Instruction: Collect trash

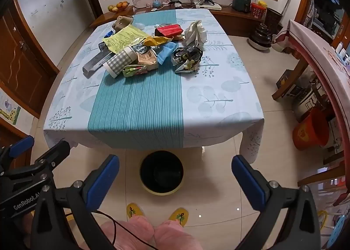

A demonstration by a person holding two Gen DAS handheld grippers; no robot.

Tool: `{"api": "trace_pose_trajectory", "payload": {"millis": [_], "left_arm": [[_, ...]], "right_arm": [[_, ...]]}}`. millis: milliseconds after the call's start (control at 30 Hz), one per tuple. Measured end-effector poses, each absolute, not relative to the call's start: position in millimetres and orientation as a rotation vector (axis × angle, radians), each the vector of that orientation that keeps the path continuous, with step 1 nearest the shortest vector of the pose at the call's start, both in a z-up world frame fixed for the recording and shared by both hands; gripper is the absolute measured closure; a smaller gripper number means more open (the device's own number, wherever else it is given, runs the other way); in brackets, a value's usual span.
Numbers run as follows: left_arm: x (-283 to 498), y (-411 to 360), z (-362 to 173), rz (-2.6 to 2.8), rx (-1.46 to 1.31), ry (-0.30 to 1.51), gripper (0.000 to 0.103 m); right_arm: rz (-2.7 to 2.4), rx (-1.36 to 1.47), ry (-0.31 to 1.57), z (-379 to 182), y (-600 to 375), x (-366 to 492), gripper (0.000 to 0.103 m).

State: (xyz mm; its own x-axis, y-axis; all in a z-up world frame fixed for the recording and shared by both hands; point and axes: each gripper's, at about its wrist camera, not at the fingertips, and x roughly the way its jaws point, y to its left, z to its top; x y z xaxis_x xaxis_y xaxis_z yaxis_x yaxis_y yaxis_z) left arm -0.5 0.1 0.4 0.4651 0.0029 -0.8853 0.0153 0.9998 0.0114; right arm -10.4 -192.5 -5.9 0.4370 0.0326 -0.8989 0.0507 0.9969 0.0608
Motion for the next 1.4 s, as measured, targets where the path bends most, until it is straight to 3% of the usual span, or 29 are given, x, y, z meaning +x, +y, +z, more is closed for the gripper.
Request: {"api": "trace_pose_trajectory", "payload": {"millis": [400,533,1400], "left_arm": [[-10,-4,1,-0.008,0.027,1.088,0.006],[-8,-6,1,-0.007,0.027,1.089,0.006],[-16,-2,8,-0.016,0.005,1.089,0.010]], "right_arm": [[-0.002,0.090,1.103,-6,-193,-14,0.002],[0.019,0.094,1.089,0,-195,-17,0.011],[0.042,0.077,1.071,7,-190,-21,0.012]]}}
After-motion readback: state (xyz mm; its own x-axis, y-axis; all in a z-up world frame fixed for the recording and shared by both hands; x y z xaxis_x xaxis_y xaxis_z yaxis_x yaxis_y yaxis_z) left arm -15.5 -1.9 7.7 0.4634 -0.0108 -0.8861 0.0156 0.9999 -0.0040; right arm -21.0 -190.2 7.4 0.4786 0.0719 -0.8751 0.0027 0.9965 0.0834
